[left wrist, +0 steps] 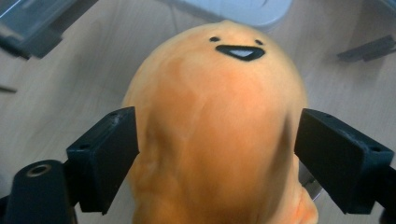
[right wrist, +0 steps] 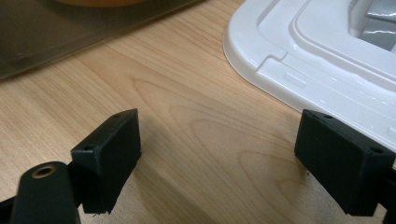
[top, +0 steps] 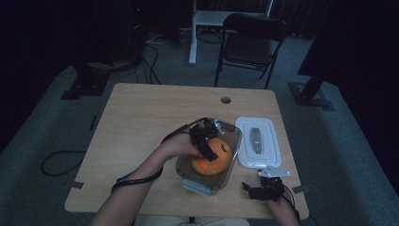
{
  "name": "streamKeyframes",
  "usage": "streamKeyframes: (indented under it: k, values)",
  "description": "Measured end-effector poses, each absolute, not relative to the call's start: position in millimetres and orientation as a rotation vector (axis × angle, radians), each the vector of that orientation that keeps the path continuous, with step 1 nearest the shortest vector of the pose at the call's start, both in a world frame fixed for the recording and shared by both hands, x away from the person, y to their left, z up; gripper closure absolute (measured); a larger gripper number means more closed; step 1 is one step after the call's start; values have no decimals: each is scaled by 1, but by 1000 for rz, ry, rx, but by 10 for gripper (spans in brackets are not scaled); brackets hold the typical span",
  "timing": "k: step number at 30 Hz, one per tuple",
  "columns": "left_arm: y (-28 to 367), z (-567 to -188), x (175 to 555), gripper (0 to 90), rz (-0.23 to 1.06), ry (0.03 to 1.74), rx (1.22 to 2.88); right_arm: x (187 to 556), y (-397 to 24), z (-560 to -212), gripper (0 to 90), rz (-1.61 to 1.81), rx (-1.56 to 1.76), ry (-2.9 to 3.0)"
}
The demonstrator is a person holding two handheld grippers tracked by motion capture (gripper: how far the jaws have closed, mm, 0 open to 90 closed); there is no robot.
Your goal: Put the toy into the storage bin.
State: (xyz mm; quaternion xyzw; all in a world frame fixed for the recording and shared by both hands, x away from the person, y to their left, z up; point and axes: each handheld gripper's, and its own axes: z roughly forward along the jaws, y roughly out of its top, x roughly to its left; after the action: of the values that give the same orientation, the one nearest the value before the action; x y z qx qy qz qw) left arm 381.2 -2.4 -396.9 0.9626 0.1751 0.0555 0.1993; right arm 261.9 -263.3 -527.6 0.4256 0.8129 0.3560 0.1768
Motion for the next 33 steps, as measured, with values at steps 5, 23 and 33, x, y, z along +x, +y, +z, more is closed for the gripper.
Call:
streamKeyframes:
  k: [5,23,33]
  values:
    - [5,-393,378,108,128,501,2660,262,-263,-528,141,1002,1201,2301]
    - [49,-375,360,110,173,519,2560,261,-263,-528,138,996,1202,2298]
    - [80,-368,348,110,210,559,2521,260,-263,-528,138,995,1203,2298]
